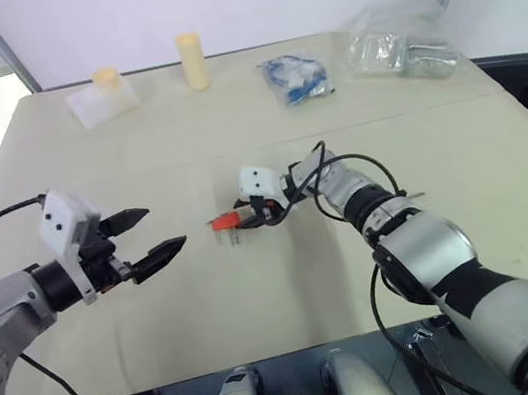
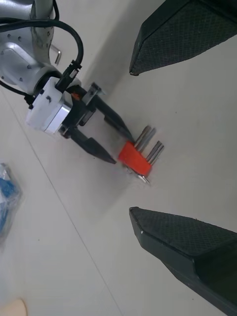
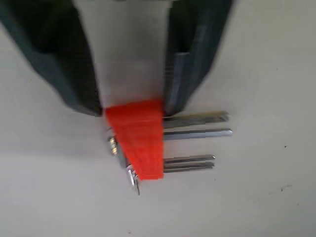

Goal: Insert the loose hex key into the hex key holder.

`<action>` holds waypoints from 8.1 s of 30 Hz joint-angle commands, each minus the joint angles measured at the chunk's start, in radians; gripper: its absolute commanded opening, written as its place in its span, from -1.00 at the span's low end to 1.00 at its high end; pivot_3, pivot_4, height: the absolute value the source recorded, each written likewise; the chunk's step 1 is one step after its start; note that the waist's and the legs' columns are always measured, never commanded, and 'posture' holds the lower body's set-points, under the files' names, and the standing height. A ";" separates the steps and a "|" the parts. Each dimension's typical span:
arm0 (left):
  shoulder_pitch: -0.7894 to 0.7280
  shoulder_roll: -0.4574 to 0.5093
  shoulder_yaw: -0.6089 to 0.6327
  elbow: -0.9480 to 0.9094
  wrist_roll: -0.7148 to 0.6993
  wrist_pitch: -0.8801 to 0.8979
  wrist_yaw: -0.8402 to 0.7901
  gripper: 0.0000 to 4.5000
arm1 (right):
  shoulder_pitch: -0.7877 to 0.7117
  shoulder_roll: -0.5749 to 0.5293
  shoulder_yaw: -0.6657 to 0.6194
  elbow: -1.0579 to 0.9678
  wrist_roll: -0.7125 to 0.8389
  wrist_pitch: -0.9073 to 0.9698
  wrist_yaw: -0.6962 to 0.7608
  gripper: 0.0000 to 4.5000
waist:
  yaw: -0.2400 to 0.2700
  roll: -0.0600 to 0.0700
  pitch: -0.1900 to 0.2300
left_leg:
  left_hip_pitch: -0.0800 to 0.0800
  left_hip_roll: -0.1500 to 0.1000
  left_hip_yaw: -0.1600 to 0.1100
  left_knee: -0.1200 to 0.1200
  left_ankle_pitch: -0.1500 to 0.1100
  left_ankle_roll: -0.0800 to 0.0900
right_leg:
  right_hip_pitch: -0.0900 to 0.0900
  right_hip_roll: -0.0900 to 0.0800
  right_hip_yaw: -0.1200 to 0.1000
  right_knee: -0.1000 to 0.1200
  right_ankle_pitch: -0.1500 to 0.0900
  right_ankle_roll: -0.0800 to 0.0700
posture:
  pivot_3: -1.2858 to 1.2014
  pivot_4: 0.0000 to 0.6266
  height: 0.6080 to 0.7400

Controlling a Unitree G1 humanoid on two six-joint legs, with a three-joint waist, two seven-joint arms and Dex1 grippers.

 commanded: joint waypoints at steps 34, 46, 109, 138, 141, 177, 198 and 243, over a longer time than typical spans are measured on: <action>-0.589 -0.152 -0.325 0.520 0.132 -0.095 -0.296 1.00 | 0.294 -0.376 0.070 -0.905 -0.484 -0.559 -0.896 -0.53 | 0.002 -0.001 0.000 | -0.002 -0.001 0.001 0.001 0.001 -0.001 | -0.002 0.002 0.000 0.001 0.000 0.000 | 0.03 -0.52 1.00; -0.624 -0.195 -0.304 0.505 0.116 -0.068 -0.280 1.00 | 0.293 -0.373 0.107 -0.924 -0.492 -0.530 -0.934 -0.53 | 0.001 -0.001 0.000 | -0.002 -0.001 0.001 0.001 0.001 -0.001 | -0.002 0.002 0.000 0.001 0.000 0.000 | 0.03 -0.52 1.00; -0.605 -0.238 -0.257 0.472 0.050 -0.051 -0.229 -1.00 | 0.265 -0.391 0.083 -0.925 -0.283 -0.563 -0.785 0.98 | 0.002 -0.001 0.000 | -0.002 0.000 0.000 0.002 0.001 -0.001 | -0.001 0.001 0.000 0.002 0.000 0.000 | 0.03 -0.52 1.00; -0.534 -0.243 -0.299 0.419 0.128 -0.127 -0.273 -1.00 | 0.116 -0.755 0.149 -0.790 0.027 0.279 0.407 0.98 | 0.003 0.000 0.000 | -0.002 0.000 0.003 0.002 0.000 0.001 | 0.000 0.001 0.000 0.000 0.000 0.001 | 0.03 -0.52 1.00; -0.522 -0.249 -0.297 0.405 0.126 -0.129 -0.262 -1.00 | 0.120 -0.757 0.167 -0.733 -0.017 0.245 0.403 0.98 | 0.003 0.000 0.000 | -0.002 -0.001 0.003 0.002 0.000 0.001 | -0.001 0.000 0.000 -0.001 0.000 0.001 | 0.03 -0.52 1.00; -0.514 -0.241 -0.287 0.389 0.134 -0.122 -0.231 -1.00 | 0.217 -0.693 0.170 -0.584 -0.094 0.402 0.415 -0.99 | 0.003 -0.001 0.000 | -0.001 0.000 0.002 0.004 0.000 0.001 | 0.002 0.001 -0.001 0.000 0.000 0.001 | 0.03 -0.52 1.00; -0.515 -0.262 -0.324 0.407 0.192 -0.150 -0.220 -1.00 | 0.311 -0.100 -0.377 -1.210 0.511 0.631 -0.334 -0.99 | 0.013 -0.001 0.000 | -0.003 -0.001 0.000 0.004 0.001 0.000 | -0.002 0.000 0.000 0.004 0.000 0.001 | 0.03 -0.52 1.00; -0.572 -0.273 -0.302 0.422 0.203 -0.153 -0.188 -1.00 | 0.380 0.042 -0.288 -1.463 0.835 0.920 -0.556 -0.99 | 0.002 -0.001 0.000 | -0.003 0.000 0.000 0.002 0.001 0.000 | -0.003 0.000 0.000 0.004 0.000 0.001 | 0.03 -0.52 1.00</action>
